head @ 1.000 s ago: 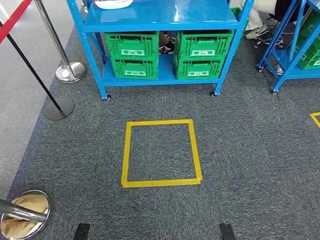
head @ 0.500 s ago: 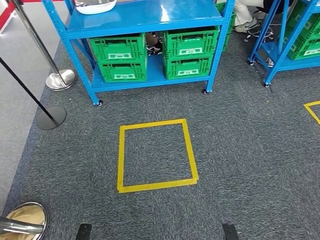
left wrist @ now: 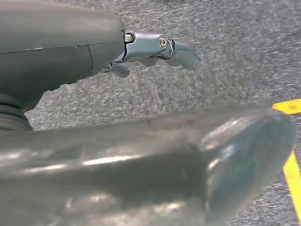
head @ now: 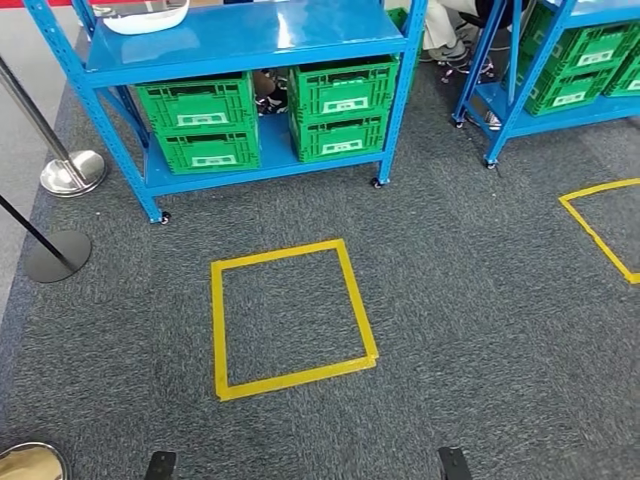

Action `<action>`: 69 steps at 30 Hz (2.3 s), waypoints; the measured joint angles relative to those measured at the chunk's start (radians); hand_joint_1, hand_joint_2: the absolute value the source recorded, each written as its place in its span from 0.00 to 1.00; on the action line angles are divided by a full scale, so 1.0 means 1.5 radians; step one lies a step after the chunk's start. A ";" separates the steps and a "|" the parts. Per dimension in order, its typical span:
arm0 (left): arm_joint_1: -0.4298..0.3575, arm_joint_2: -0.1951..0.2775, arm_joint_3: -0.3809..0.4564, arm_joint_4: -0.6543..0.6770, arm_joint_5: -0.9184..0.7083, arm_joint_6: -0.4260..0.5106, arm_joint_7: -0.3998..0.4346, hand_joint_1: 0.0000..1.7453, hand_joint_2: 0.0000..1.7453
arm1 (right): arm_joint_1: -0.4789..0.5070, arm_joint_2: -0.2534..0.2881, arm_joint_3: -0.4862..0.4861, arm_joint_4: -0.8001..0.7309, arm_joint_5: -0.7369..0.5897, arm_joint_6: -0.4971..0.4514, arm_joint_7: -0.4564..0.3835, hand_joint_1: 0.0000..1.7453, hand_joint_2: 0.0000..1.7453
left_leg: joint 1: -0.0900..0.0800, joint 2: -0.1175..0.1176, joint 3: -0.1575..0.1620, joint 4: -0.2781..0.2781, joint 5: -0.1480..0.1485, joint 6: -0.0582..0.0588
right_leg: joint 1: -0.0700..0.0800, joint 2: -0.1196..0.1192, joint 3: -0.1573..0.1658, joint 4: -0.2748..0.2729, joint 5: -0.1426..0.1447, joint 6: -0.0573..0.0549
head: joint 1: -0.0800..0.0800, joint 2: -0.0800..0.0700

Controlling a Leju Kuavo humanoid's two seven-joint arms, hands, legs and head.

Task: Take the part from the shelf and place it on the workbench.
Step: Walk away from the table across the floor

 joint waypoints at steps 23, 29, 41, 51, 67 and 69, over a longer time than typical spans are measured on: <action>0.006 0.000 0.004 0.000 -0.001 0.002 0.000 0.00 0.00 | -0.001 0.000 0.000 0.000 0.031 -0.013 0.002 0.00 0.00 | -0.006 0.035 -0.053 0.101 -0.014 -0.031 | 0.000 -0.059 0.027 -0.030 0.014 -0.028 | -0.003 0.000; 0.001 -0.002 0.004 0.000 -0.001 0.002 0.000 0.00 0.00 | -0.002 0.000 0.001 0.000 0.032 -0.014 0.003 0.00 0.00 | -0.008 0.036 -0.017 0.013 0.006 -0.004 | 0.005 -0.084 0.051 -0.033 -0.013 -0.002 | -0.004 0.000; 0.003 -0.003 0.005 0.000 -0.002 0.000 0.000 0.00 0.00 | 0.003 0.000 0.001 0.000 0.034 -0.016 0.004 0.00 0.00 | -0.004 -0.064 0.024 0.011 -0.029 -0.004 | -0.003 0.014 -0.012 -0.016 0.043 -0.005 | 0.007 0.000; 0.003 -0.003 0.006 0.000 -0.002 0.006 0.004 0.00 0.00 | 0.001 0.000 0.000 0.000 0.027 -0.021 0.011 0.00 0.00 | -0.004 0.003 -0.091 0.186 -0.082 -0.031 | -0.001 -0.030 0.016 -0.028 0.024 -0.034 | -0.001 0.000; 0.008 0.000 0.007 0.000 -0.004 0.002 0.013 0.00 0.25 | 0.000 0.001 0.000 0.000 0.032 -0.009 0.021 0.00 1.00 | -0.007 0.011 -0.017 0.004 0.017 -0.008 | 0.008 -0.035 0.043 -0.044 0.010 -0.017 | 0.000 0.000; 0.008 0.000 0.007 0.000 -0.004 0.002 0.013 0.00 0.75 | 0.000 0.001 0.000 0.000 0.032 -0.009 0.021 0.00 1.00 | -0.007 0.011 -0.017 0.004 0.017 -0.008 | 0.008 -0.035 0.044 -0.045 0.011 -0.016 | 0.000 0.000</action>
